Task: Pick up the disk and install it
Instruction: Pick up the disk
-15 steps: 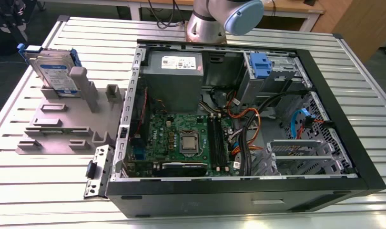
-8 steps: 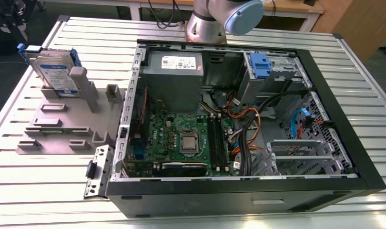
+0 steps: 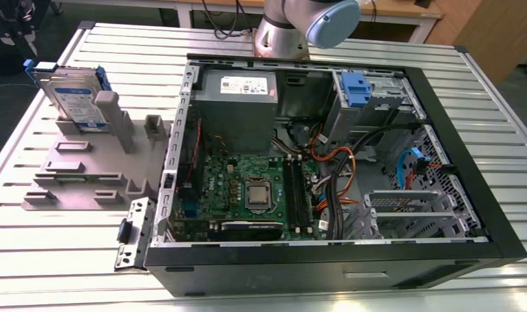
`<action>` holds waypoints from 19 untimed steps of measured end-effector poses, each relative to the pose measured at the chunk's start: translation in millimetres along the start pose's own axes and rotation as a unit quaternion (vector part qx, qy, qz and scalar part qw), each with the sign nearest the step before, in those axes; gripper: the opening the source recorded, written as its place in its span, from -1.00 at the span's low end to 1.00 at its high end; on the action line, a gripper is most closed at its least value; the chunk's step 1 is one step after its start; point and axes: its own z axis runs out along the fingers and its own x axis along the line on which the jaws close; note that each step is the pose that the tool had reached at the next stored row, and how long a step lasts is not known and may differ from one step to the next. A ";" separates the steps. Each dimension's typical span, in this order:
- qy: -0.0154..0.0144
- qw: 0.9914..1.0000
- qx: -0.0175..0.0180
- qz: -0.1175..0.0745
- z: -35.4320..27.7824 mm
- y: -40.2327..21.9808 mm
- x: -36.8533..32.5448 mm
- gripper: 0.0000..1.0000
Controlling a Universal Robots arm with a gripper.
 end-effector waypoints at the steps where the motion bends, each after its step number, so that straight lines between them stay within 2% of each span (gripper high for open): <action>1: 0.000 1.000 0.000 -0.006 0.0 0.0 0.0 -0.79; 8: 0.001 1.000 0.000 -0.027 0.0 0.0 0.0 -0.79; 10: 0.002 0.999 0.000 -0.041 0.2 0.0 0.0 -0.79; 13: 0.003 0.998 0.000 -0.065 0.3 0.0 0.0 -0.79; 19: 0.003 0.998 0.000 -0.068 0.3 0.0 0.0 -0.79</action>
